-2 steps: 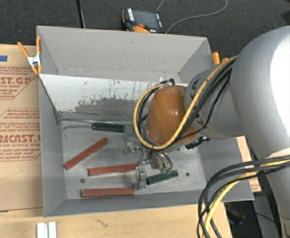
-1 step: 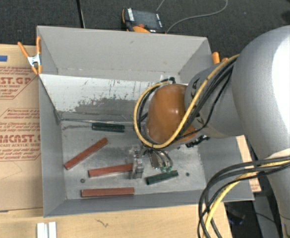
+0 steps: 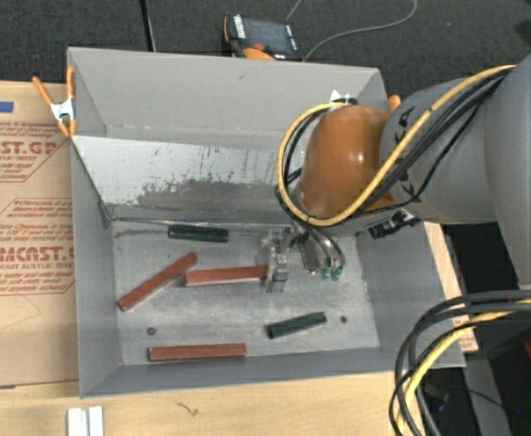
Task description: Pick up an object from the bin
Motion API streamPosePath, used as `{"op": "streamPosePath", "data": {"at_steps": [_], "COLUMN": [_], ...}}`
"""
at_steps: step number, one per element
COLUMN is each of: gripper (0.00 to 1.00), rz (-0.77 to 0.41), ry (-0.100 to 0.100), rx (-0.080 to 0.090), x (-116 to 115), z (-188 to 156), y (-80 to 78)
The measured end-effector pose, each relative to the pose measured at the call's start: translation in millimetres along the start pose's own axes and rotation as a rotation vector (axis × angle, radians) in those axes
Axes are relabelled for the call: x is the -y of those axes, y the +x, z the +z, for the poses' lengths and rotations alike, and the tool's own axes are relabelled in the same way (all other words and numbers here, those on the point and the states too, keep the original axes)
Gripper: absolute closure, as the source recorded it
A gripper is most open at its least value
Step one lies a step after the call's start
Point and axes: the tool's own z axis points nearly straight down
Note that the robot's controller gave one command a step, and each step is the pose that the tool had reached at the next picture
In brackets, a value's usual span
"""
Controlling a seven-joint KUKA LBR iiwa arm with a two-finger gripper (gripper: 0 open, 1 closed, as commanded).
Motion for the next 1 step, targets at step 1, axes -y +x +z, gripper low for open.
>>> {"op": "streamPosePath", "data": {"at_steps": [1], "gripper": [1.00], "rz": [-0.327], "ry": [-0.001], "rx": [-0.001], "x": [-0.3], "z": [-95.2], "y": [-50.1]}}
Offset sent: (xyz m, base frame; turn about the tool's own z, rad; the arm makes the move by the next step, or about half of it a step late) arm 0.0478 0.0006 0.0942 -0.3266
